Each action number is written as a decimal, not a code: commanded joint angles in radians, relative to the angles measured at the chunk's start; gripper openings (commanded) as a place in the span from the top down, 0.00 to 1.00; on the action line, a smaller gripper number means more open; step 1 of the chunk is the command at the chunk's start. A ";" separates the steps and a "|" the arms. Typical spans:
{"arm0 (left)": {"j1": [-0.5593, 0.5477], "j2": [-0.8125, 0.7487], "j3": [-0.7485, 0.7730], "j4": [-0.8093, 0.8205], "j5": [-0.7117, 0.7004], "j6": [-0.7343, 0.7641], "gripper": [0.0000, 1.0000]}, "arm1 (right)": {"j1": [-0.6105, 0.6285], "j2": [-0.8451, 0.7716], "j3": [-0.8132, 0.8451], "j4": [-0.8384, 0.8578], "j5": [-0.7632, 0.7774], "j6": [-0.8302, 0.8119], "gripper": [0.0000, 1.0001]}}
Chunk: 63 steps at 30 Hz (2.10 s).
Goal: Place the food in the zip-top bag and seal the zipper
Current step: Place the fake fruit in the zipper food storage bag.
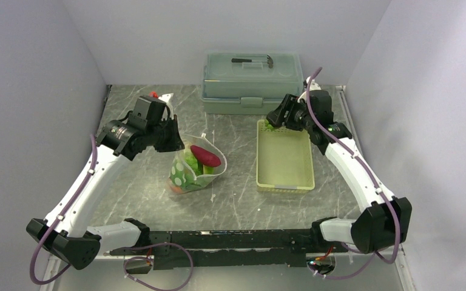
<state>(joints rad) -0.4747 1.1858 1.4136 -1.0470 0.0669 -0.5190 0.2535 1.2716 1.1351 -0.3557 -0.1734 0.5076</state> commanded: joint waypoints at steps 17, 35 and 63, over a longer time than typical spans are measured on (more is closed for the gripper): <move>0.004 0.009 0.018 0.073 0.032 -0.010 1.00 | 0.322 -0.058 0.143 0.107 -0.238 -0.193 0.83; 0.005 0.023 0.024 0.079 0.049 -0.012 1.00 | 0.542 0.085 0.203 0.163 -0.268 -0.327 0.82; 0.004 0.006 0.019 0.083 0.057 -0.016 1.00 | 0.706 0.367 0.175 0.161 -0.281 -0.355 0.77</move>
<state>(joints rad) -0.4747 1.2091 1.4128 -1.0115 0.1017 -0.5190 0.9497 1.6066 1.3182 -0.2359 -0.4301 0.1390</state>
